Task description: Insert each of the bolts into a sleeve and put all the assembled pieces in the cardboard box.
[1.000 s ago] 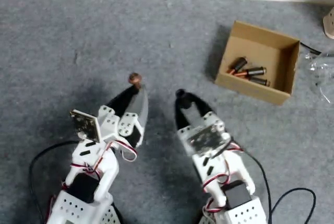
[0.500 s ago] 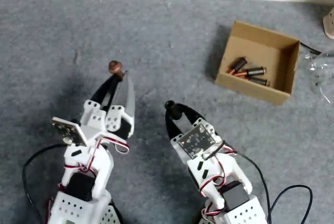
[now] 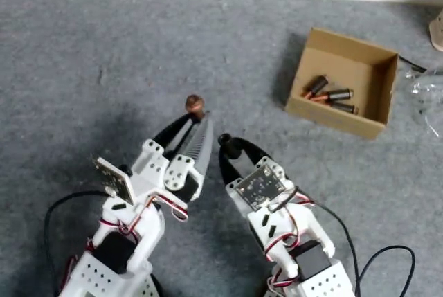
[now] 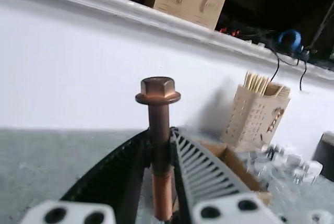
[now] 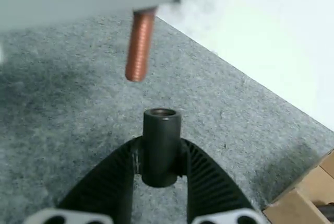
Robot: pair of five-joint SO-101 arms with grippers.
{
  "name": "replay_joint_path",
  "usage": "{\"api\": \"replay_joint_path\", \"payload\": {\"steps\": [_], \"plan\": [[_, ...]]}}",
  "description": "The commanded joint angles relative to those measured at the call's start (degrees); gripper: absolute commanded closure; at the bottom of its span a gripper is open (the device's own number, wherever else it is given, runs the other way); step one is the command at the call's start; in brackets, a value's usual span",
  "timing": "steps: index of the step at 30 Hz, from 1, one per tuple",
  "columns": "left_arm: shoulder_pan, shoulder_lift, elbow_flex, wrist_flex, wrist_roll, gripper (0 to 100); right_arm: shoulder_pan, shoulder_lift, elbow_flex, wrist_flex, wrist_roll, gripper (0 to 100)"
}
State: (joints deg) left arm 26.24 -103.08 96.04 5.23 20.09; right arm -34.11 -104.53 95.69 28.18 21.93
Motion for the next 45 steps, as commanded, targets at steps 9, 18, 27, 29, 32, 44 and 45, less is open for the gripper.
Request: {"api": "replay_joint_path", "payload": {"steps": [9,18,27,29,32,44,45], "plan": [[4.6,-0.8,1.1,-6.6,0.3,99,-0.7,-0.7,8.6,-0.1,-0.5,99.3],[5.8,-0.7,1.1,-5.5,0.3,99,-0.7,-0.7,8.6,-0.1,-0.6,99.3],[6.1,-0.7,1.1,-5.1,0.3,99,-0.8,-0.7,8.6,-0.2,-0.6,99.3],[5.8,-0.7,1.1,-5.0,0.3,99,-1.8,-0.8,8.6,-0.4,-0.6,99.3],[5.6,-0.7,1.1,-3.9,0.3,99,-3.2,-0.8,8.6,-0.4,-0.6,99.3],[5.2,-1.2,1.1,-2.5,-0.2,99,-2.9,-0.9,7.0,-0.5,-0.6,99.3],[4.6,-1.2,1.1,-2.5,-0.1,99,-2.9,-0.9,6.6,-0.5,-0.6,99.3]]}}
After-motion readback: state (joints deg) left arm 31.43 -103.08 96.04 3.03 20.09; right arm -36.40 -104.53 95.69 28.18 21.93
